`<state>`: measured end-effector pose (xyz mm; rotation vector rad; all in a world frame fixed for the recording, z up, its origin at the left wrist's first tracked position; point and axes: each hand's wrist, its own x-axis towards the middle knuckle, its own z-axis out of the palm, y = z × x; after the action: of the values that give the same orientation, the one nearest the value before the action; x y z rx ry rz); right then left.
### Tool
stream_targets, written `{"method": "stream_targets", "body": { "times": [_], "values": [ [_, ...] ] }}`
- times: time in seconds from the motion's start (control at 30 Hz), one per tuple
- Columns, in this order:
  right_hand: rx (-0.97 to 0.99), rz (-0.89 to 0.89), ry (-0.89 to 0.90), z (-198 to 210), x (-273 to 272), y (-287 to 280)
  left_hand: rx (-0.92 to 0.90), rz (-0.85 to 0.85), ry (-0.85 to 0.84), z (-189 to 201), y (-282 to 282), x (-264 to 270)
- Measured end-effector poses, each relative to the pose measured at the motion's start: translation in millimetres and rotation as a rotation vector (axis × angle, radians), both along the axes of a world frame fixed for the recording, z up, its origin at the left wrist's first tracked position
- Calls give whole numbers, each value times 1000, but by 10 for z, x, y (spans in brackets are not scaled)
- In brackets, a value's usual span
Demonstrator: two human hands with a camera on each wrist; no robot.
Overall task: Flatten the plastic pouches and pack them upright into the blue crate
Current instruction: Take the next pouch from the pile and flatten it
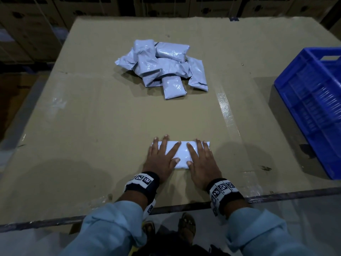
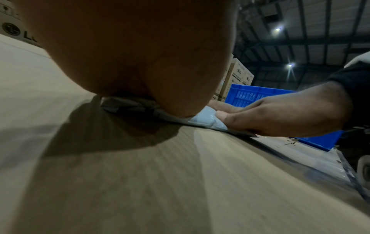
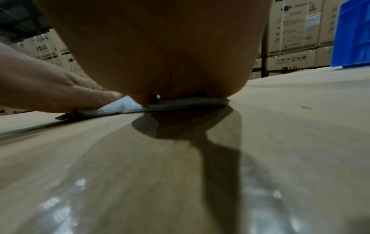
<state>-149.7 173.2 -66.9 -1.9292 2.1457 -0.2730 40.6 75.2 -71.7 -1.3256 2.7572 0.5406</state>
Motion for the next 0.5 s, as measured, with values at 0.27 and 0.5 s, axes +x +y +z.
{"method": "stream_targets", "body": {
  "times": [0.27, 0.5],
  "values": [
    [79, -56, -28, -45, -24, -45, 18, 58, -99, 96, -3, -7],
    [129, -165, -106, -64, -13, -124, 39, 143, -104, 129, -49, 5]
  ]
}}
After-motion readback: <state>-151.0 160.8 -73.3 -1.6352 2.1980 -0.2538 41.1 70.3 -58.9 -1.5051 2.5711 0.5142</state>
